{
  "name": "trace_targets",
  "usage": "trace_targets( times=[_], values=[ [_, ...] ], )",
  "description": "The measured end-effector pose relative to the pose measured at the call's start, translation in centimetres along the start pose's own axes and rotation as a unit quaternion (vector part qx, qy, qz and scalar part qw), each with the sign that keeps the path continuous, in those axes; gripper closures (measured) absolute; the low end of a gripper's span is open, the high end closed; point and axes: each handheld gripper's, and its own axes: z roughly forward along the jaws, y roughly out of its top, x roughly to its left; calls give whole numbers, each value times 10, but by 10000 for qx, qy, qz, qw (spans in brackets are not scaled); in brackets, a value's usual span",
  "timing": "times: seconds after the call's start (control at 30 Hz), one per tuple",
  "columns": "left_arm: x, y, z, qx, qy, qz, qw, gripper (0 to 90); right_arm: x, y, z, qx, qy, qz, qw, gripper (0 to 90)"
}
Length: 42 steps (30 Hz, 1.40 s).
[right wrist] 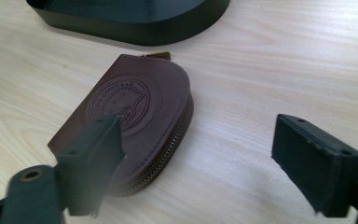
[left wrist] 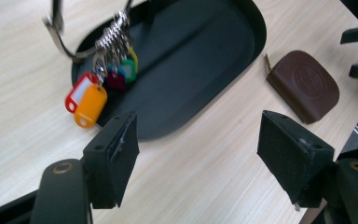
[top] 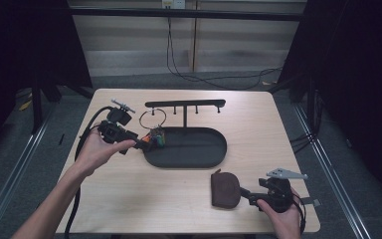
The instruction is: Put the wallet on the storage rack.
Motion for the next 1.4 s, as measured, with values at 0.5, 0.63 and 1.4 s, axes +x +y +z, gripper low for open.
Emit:
trace_targets(
  times=[0.5, 0.63, 1.4],
  values=[
    [-1, -57, 15, -275, -57, -131, 9995, 185, -2, 1, -1, -11, 43, 81, 10000, 157],
    [-4, -76, 21, -388, -122, -16, 9992, 182, -3, 2, -3, -70, 66, 138, 9999, 152],
    [-16, -168, 28, -1153, -295, -215, 9927, 168, 0, 15, -9, -72, -38, 421, 9991, 180]
  ],
)
